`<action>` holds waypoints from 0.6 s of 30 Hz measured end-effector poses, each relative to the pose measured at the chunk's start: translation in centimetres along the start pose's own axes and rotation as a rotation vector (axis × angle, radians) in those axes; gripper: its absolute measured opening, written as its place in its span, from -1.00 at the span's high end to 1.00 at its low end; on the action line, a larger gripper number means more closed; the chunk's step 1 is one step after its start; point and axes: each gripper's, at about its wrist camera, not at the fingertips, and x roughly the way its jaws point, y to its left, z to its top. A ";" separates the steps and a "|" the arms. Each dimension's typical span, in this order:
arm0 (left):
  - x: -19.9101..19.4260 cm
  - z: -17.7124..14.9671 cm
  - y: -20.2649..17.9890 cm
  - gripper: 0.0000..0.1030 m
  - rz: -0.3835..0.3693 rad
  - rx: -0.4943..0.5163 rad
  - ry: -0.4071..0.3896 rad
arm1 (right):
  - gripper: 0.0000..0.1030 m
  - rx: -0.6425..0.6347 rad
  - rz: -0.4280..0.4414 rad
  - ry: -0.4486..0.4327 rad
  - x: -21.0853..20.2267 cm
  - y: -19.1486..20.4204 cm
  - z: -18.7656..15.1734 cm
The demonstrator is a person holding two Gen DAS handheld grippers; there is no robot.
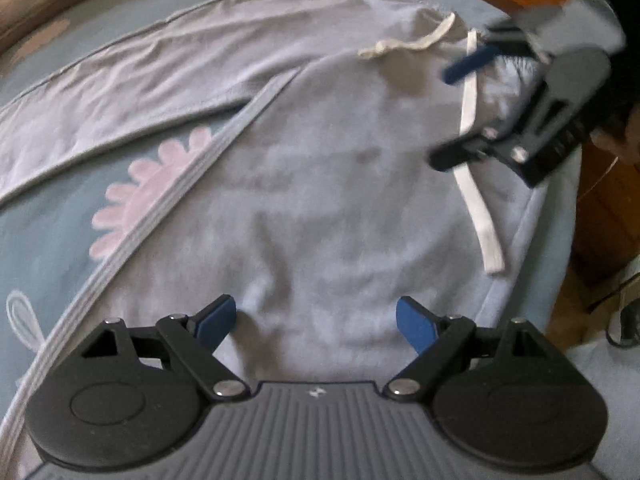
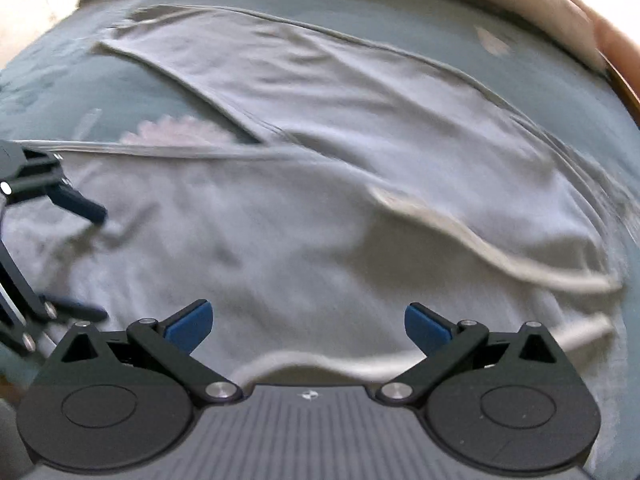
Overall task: Fold clothes
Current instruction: 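Bring the left and right grippers together over the folded sweatpants leg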
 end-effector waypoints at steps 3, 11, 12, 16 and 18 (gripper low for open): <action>-0.9 -1.2 -0.1 -0.69 0.003 0.020 0.003 | -1.00 -0.062 0.047 0.017 1.2 1.6 1.2; -2.2 -3.4 0.8 -0.69 -0.039 -0.135 0.031 | -1.00 -0.159 0.140 0.054 1.7 5.1 3.0; -2.6 -3.5 0.8 -0.69 -0.032 -0.147 0.018 | -1.00 -0.178 0.148 0.057 1.7 5.6 3.4; -4.4 -3.5 1.5 -0.69 0.020 -0.191 -0.056 | -1.00 -0.243 0.182 0.039 1.4 6.9 5.1; -4.5 -3.6 2.3 -0.69 0.073 -0.200 -0.079 | -1.00 -0.272 0.203 0.032 1.7 7.4 5.9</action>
